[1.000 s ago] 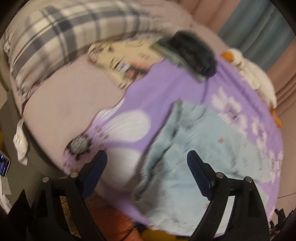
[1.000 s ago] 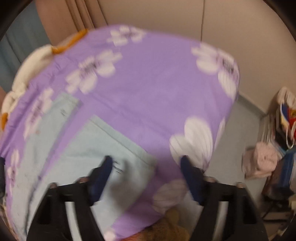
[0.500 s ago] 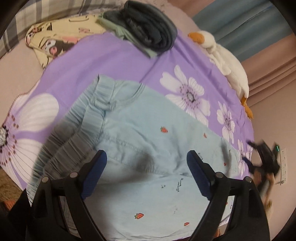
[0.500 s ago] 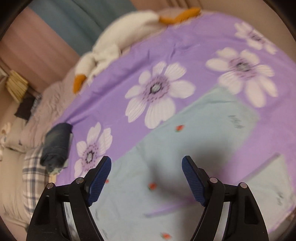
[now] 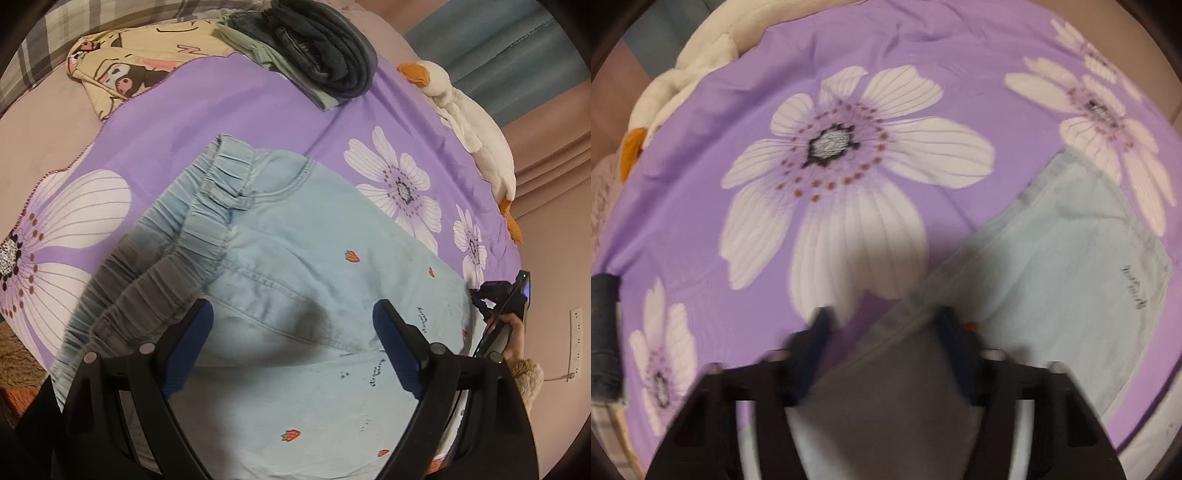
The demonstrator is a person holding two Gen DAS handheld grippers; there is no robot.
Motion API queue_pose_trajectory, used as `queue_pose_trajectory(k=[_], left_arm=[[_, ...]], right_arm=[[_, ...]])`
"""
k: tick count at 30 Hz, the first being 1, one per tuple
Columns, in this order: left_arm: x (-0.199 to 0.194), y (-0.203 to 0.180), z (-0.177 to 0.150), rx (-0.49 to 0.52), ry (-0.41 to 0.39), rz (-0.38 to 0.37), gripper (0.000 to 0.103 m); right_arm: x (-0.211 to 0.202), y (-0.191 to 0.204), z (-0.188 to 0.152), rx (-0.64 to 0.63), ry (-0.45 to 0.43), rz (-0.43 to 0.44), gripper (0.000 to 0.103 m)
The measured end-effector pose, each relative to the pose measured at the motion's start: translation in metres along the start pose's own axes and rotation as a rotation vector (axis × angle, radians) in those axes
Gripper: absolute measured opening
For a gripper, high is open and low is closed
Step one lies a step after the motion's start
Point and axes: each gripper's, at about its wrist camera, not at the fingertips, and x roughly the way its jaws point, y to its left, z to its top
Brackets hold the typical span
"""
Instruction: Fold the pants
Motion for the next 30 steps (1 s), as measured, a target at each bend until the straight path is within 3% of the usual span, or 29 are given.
queue_pose_trajectory(k=[2,4,11,15,18,22,25,26,27,28,30], left_arm=[[0.000,-0.005,-0.001,0.005,0.009,-0.012,0.088],[-0.005,-0.014,0.001,0.015,0.001,-0.038,0.088],[-0.010,-0.047,0.009,0.009,-0.035,-0.105,0.088],[0.008,-0.071,0.014,0.006,0.022,-0.133,0.088],[0.032,-0.091,0.018,0.006,0.093,-0.141,0.084],[0.063,-0.114,0.027,0.044,0.119,-0.072,0.078],[0.083,-0.118,0.031,0.078,0.123,-0.008,0.050],[0.088,-0.116,0.031,0.087,0.129,0.014,0.031],[0.094,-0.109,0.029,0.087,0.142,0.018,0.018],[0.096,-0.101,0.029,0.084,0.154,0.001,0.011],[0.092,-0.087,0.026,0.068,0.156,-0.040,0.007]], right_arm=[[-0.005,-0.018,-0.002,0.017,0.017,0.074,0.006],[-0.025,-0.039,-0.007,0.049,0.011,0.165,0.005],[-0.149,-0.120,-0.073,0.061,-0.209,0.468,0.005],[-0.185,-0.141,-0.126,0.063,-0.281,0.464,0.005],[-0.171,-0.161,-0.157,0.070,-0.250,0.441,0.005],[-0.158,-0.177,-0.180,0.080,-0.195,0.389,0.005],[-0.153,-0.186,-0.183,0.088,-0.165,0.397,0.005],[-0.150,-0.187,-0.183,0.095,-0.159,0.410,0.005],[-0.148,-0.187,-0.181,0.102,-0.154,0.416,0.005],[-0.144,-0.186,-0.177,0.102,-0.151,0.418,0.005],[-0.142,-0.182,-0.179,0.094,-0.151,0.414,0.005]])
